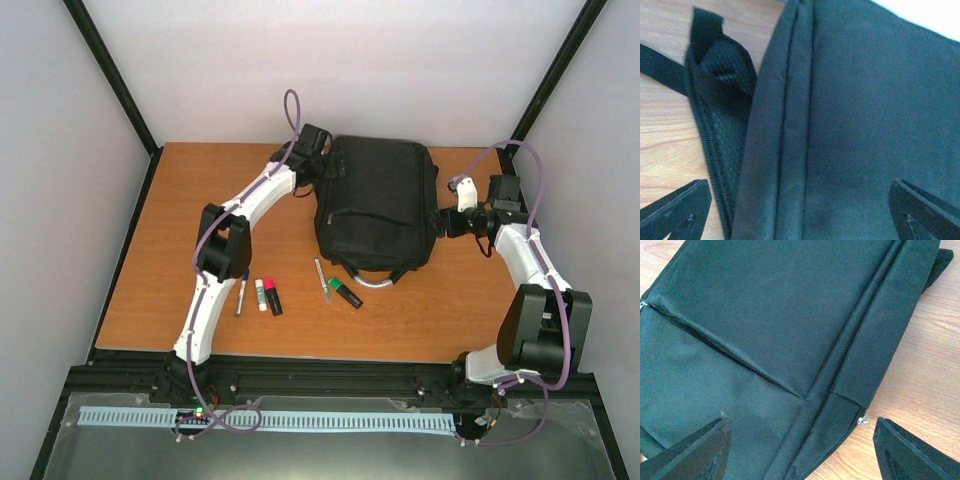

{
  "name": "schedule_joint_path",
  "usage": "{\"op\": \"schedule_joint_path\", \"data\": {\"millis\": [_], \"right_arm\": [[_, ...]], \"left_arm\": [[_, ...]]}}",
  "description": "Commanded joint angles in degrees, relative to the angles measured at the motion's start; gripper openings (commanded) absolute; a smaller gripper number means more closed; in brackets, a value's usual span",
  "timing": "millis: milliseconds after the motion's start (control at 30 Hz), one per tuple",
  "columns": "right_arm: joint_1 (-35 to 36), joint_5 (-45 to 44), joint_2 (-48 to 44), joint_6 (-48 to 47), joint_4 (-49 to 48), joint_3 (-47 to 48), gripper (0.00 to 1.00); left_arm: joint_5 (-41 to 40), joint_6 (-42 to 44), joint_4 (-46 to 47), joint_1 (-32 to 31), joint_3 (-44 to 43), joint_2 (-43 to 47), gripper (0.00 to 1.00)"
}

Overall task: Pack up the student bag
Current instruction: Adjust the student bag at the center of the board.

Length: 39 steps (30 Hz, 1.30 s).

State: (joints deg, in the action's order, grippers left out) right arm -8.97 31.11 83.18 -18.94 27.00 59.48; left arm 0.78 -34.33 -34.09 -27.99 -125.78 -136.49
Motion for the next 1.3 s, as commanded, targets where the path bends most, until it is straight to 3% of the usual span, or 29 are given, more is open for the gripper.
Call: {"op": "schedule_joint_path", "data": {"millis": [0, 167, 400, 567, 667, 733, 867, 967, 1267], "right_arm": [[-0.2, 1.7, 0.0, -1.1, -0.5, -0.5, 0.78], [-0.3, 1.7, 2.7, -3.9, 3.9, 2.5, 0.77], [-2.2, -4.2, 7.5, -12.4, 6.4, 7.0, 0.76], [-4.0, -10.7, 16.3, -8.6, 5.7, 11.3, 0.81], [-4.7, -14.0, 22.2, -6.8, 4.8, 14.2, 0.78], [-5.2, -15.0, 25.3, -6.2, 6.2, 15.7, 0.72], [-7.1, -12.7, 25.8, -6.8, 7.8, 13.4, 0.42], [-7.5, -10.3, 22.7, -8.1, 9.3, 9.0, 0.26], [-6.8, -3.9, 10.6, -14.3, 17.8, -5.4, 0.14]], "left_arm": [[5.4, -0.5, -3.3, 0.3, -6.9, -5.1, 1.0], [13.4, -0.5, 0.9, -0.6, -5.7, -8.0, 0.98], [16.3, 3.5, 4.0, -6.5, -4.4, -7.7, 0.92], [12.8, 2.8, 3.1, -9.2, -2.8, -5.8, 0.93], [8.1, 2.2, 0.9, -9.2, -0.4, -3.2, 0.95], [5.6, 2.8, 0.0, -9.2, 3.3, 0.1, 0.96], [2.1, 3.7, 2.2, -9.2, 15.7, 10.5, 0.96], [1.1, 3.8, 4.1, -9.2, 24.3, 18.4, 0.96], [4.2, -0.2, 12.1, -9.3, 49.4, 35.8, 0.95]]}}
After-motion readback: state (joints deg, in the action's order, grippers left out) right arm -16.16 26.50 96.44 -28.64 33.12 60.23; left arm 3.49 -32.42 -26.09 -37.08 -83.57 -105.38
